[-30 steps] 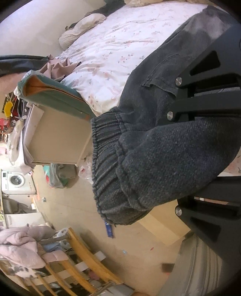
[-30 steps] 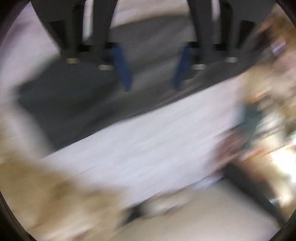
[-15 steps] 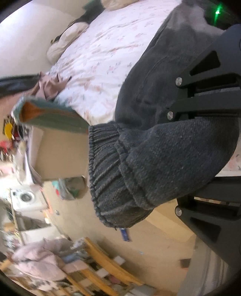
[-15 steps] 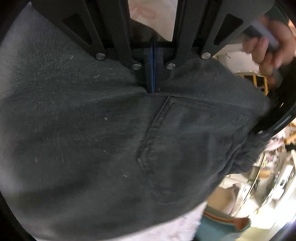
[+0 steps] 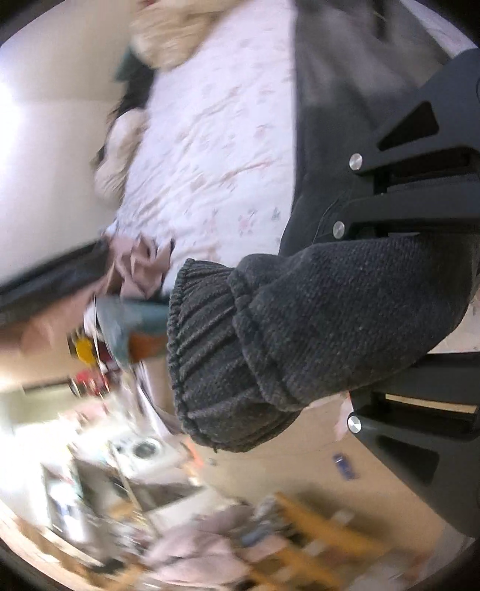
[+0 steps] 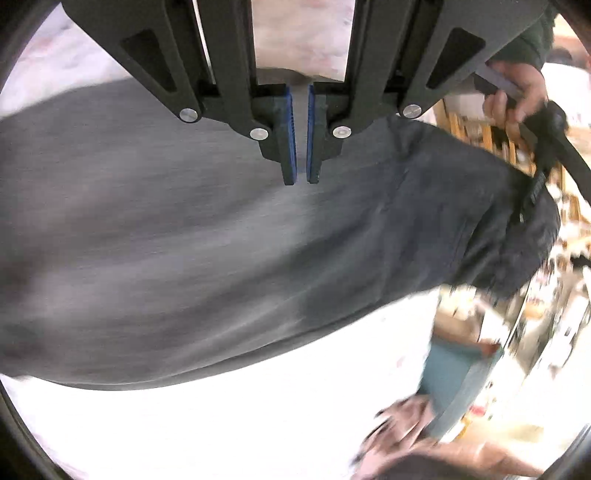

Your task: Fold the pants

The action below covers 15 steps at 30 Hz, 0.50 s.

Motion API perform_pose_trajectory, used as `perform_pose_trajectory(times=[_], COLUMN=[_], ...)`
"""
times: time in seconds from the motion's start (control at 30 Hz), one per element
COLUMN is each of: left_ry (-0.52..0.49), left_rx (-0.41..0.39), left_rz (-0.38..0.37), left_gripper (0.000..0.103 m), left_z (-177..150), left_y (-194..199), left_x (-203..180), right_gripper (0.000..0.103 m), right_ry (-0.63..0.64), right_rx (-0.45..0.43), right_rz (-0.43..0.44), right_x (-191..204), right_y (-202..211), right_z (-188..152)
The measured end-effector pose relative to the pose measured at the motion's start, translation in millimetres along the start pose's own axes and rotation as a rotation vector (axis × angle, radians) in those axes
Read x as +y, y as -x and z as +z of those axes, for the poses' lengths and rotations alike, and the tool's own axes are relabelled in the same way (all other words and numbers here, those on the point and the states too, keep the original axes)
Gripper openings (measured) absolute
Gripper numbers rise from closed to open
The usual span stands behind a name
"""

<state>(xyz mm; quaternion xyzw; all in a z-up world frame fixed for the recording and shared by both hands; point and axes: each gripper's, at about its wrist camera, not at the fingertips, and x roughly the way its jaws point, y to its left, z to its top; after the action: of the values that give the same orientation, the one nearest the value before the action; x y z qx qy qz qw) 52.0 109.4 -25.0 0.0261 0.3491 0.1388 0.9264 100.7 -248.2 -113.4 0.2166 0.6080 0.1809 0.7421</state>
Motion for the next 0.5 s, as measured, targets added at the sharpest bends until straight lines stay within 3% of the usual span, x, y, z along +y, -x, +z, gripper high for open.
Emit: perform_pose_trajectory(times=[0.07,0.13,0.17,0.2,0.37,0.43,0.5], left_ry=[-0.065,-0.146,-0.179,-0.223,-0.499,-0.652,-0.752], left_rx=[-0.013,-0.037,-0.045,-0.048,-0.063,-0.006,0.096], left_rz=[-0.007,-0.003,-0.004,-0.010,-0.022,-0.024,-0.099], left_gripper=[0.019,0.020,0.020,0.020,0.022,0.025,0.026], left_z=[1,-1,-3,-6,-40,-68,-98], left_y=[6,14,17,20,23,12,1], left_x=[-22,-49,-61,-77,-168,-208,-239], right_gripper=[0.018,0.033,0.048,0.056,0.057,0.057,0.057], right_ry=[-0.072,-0.163,-0.200,-0.242,-0.312,-0.328,-0.344], right_rx=[-0.044,-0.099,-0.120,-0.150,-0.242,-0.262,-0.271], right_rz=[-0.013,0.017,0.035,0.056,0.100,0.109,0.116], right_x=[-26,-57,-68,-79,-98,-97,-97], right_y=[20,40,44,53,81,83,84], right_z=[0,-1,-3,-5,-14,-15,-15])
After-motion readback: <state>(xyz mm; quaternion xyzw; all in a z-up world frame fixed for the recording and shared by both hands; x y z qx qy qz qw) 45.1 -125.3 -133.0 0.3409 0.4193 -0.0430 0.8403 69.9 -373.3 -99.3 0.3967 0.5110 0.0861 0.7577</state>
